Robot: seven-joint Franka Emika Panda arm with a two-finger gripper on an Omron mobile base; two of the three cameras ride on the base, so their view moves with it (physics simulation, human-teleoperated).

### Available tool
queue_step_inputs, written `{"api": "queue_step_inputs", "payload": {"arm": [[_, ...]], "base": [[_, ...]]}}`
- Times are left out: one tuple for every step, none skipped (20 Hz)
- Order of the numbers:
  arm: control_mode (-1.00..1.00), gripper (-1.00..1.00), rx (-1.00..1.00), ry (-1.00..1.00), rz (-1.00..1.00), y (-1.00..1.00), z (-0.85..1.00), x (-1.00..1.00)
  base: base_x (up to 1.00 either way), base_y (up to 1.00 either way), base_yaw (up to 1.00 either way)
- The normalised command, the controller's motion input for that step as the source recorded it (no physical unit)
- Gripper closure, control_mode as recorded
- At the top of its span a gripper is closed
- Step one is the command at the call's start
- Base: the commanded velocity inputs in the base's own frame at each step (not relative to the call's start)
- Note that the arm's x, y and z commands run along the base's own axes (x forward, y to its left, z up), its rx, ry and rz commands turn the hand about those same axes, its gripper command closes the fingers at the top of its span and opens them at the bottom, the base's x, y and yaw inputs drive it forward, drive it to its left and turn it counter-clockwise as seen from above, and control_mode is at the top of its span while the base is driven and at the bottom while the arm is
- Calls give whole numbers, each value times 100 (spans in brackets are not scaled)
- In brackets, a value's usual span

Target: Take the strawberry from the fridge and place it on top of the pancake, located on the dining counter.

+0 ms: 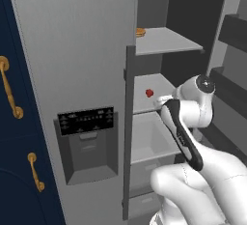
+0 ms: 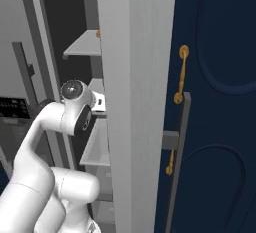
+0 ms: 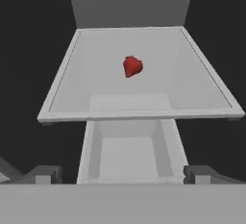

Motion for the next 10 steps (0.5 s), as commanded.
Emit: {"api": "queue_step_inputs", "payload": {"arm": [[-100,-100,0,4,0,0,0,43],[-100,-100,0,3,0,0,0,40],[-100,-100,0,4,0,0,0,47],[-100,-100,0,1,-1,0,0,54],[-100,-100,0,0,0,0,0,54],[-100,-100,0,0,0,0,-4,57],[-100,-100,0,-4,0,0,-8,53],[-100,-100,0,-1,0,0,-1,50],[-100,-100,0,0,0,-1,0,48],[-100,-100,0,0,0,-4,0,49]], "base": [[0,0,0],[0,0,0],[0,0,0],[0,0,0],[0,0,0],[0,0,0],[0,0,0],[0,0,0],[0,0,0],[0,0,0]]}}
